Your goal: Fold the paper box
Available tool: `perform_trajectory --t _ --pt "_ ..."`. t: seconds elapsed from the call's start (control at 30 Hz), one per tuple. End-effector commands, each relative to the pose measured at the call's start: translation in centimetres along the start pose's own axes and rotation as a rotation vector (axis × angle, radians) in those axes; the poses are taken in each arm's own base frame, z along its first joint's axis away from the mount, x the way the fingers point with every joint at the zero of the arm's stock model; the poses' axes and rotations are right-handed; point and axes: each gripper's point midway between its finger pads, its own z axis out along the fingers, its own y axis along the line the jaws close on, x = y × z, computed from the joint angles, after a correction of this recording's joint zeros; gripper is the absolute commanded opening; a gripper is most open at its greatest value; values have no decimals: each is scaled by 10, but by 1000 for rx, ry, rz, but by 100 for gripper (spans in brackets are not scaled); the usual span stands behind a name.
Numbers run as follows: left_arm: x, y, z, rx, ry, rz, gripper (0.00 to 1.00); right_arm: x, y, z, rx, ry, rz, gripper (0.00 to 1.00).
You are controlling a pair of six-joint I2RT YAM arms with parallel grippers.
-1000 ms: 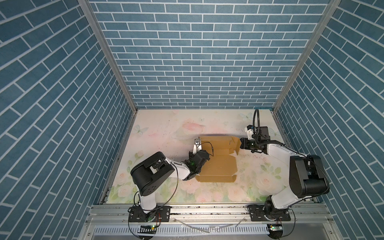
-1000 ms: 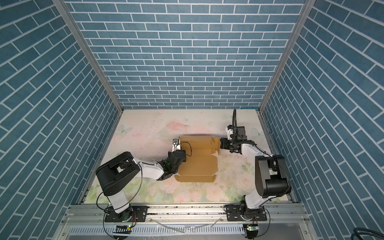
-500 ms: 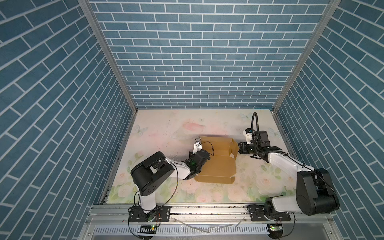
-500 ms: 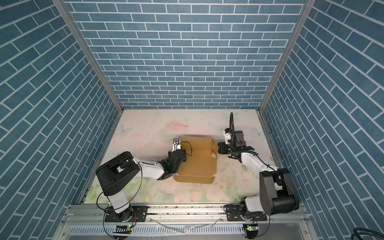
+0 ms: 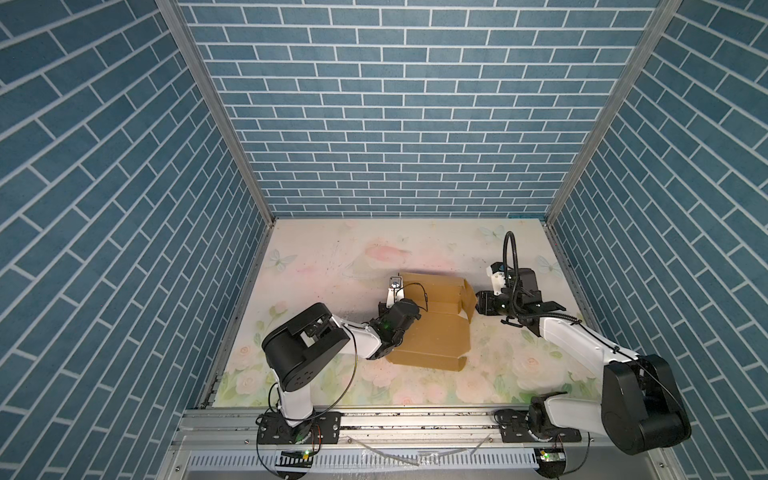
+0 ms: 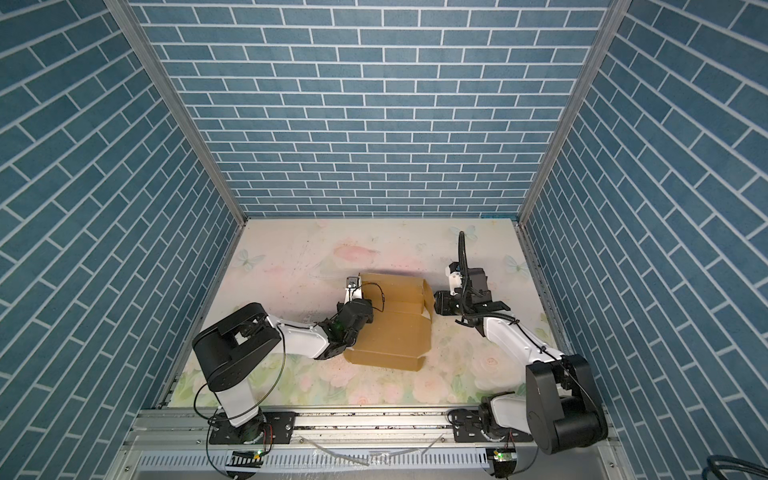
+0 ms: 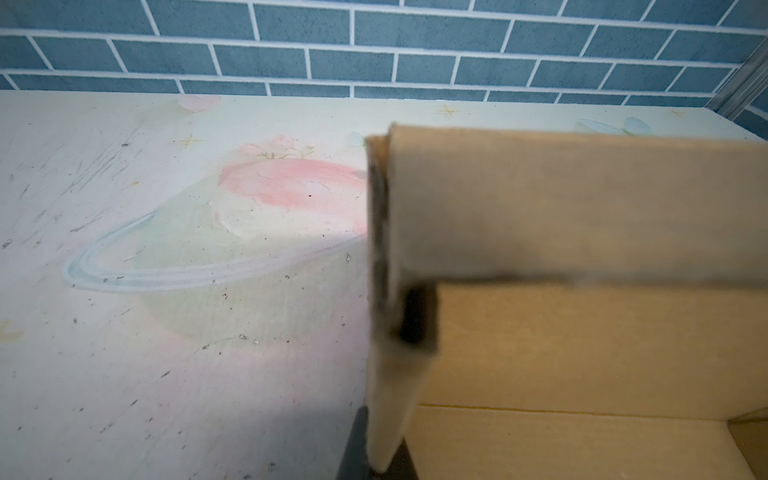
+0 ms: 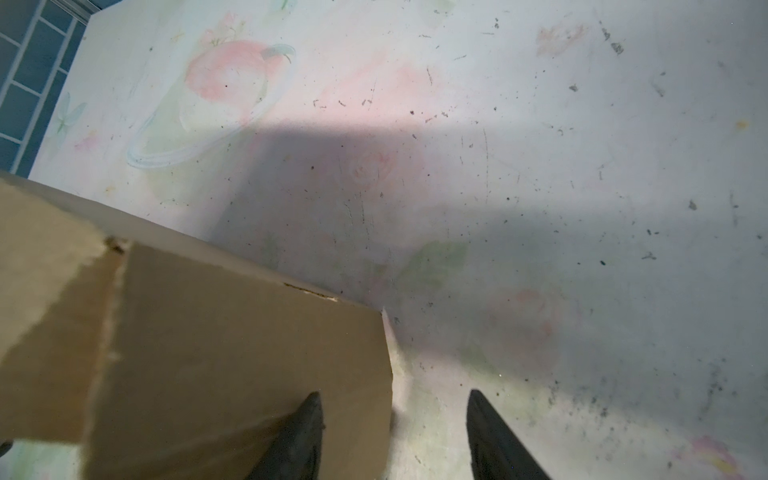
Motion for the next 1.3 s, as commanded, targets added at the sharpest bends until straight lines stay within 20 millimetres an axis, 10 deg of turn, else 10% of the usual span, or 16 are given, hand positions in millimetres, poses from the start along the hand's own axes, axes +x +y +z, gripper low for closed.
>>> perform_trajectory --t 0.0,1.27 --pt "50 11 3 -10 162 95 1 11 6 -8 1 36 15 56" --pt "34 -9 3 6 263 141 1 -14 26 -22 -17 61 -98 59"
